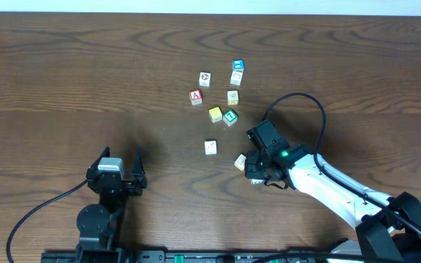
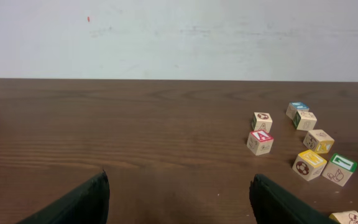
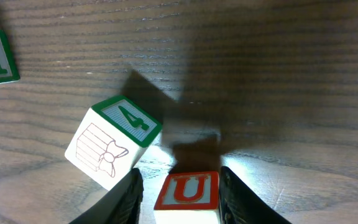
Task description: Lift 5 blocks
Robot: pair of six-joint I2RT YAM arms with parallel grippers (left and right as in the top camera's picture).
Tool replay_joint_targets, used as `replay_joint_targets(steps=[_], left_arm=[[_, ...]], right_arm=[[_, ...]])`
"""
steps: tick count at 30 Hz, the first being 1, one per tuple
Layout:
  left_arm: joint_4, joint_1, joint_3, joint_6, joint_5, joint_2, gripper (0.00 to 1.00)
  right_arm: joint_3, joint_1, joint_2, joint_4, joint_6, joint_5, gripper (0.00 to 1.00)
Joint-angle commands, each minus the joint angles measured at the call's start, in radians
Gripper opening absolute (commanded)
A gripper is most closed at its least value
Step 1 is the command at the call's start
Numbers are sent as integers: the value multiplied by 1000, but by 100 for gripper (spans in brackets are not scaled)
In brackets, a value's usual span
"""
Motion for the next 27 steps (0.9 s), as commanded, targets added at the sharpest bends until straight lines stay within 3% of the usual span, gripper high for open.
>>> replay_joint_targets(steps=[1, 9, 19, 27], left_arm=[[-40, 5, -12, -5, 18, 0, 72], [-40, 5, -12, -5, 18, 0, 73], [-40, 5, -12, -5, 17, 0, 73], [-40, 5, -12, -5, 17, 0, 73]], right_arm=[[14, 7, 8, 2, 13, 16, 36], [14, 6, 6, -20, -76, 18, 29], [26, -22, 1, -23, -128, 71, 38], [188, -59, 0, -122, -304, 71, 38]])
